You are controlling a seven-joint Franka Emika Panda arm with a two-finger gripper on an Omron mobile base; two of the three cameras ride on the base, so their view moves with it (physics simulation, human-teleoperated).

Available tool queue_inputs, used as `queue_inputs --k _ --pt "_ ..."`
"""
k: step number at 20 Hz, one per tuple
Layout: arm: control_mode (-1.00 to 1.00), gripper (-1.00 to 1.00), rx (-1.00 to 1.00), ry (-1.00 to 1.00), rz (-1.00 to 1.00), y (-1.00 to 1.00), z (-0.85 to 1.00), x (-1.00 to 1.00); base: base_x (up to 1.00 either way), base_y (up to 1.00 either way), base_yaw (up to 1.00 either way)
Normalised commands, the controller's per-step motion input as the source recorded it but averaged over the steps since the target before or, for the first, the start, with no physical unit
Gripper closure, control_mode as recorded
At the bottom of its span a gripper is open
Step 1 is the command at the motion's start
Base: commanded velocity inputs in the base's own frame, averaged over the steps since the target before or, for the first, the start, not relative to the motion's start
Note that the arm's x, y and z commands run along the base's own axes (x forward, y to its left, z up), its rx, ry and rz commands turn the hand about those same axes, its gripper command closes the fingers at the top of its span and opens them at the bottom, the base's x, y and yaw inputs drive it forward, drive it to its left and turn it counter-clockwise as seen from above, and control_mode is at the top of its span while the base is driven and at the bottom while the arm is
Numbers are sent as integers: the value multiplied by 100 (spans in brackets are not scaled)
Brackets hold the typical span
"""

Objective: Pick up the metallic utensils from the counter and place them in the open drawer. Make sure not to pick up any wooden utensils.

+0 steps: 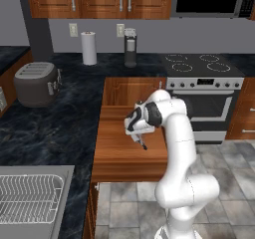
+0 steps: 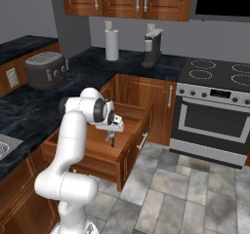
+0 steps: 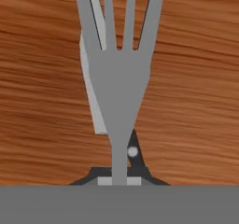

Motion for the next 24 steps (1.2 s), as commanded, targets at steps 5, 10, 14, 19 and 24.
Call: queue_inputs --k 5,10,14,19,24 --pt "-100 -100 0 0 0 1 -15 16 0 0 0" --pt "-100 -100 0 0 0 0 5 0 0 0 0" --pt "-100 -100 0 0 0 0 47 -6 0 0 0" --pt "-100 -100 0 0 0 0 91 -40 0 0 0" --pt "-100 -100 0 0 0 0 94 -69 0 0 0"
